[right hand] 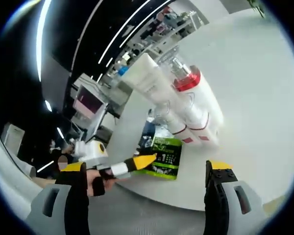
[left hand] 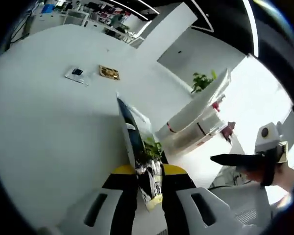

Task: Arrange the skincare products in the storage area until every visible bottle or jar stands upright without overlapping.

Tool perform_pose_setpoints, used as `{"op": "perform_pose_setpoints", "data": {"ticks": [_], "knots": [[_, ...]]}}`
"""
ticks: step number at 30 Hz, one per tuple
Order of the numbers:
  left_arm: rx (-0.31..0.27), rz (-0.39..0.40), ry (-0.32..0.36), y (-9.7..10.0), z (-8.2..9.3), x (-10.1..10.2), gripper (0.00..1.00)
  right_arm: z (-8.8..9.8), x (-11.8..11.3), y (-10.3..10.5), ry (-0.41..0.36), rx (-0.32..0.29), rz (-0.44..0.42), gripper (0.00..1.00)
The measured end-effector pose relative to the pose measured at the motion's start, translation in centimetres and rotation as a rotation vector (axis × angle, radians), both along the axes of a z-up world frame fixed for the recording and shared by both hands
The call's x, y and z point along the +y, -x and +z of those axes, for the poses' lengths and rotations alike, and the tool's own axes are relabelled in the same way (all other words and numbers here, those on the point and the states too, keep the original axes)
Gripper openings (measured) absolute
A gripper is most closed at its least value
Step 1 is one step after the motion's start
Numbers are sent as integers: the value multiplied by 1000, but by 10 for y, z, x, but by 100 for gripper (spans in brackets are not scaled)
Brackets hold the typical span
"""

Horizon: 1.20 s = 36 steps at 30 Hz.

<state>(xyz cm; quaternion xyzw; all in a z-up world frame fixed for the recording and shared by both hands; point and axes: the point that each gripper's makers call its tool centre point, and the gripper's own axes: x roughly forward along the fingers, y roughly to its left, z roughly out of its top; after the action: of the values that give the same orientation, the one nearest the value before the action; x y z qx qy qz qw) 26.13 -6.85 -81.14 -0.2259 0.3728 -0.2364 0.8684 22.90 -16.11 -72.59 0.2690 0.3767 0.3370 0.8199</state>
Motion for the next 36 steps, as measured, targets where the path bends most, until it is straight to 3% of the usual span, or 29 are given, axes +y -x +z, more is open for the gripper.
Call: {"op": "perform_pose_setpoints", "data": {"ticks": [13, 23, 36], "knots": [[-59, -102, -167, 2, -2, 0, 28, -2, -2, 1, -12, 12, -10, 99], [-80, -134, -273, 2, -3, 6, 34, -2, -2, 2, -20, 17, -17, 99], [-74, -135, -309, 4, -3, 12, 38, -2, -1, 2, -23, 22, -19, 99]]}}
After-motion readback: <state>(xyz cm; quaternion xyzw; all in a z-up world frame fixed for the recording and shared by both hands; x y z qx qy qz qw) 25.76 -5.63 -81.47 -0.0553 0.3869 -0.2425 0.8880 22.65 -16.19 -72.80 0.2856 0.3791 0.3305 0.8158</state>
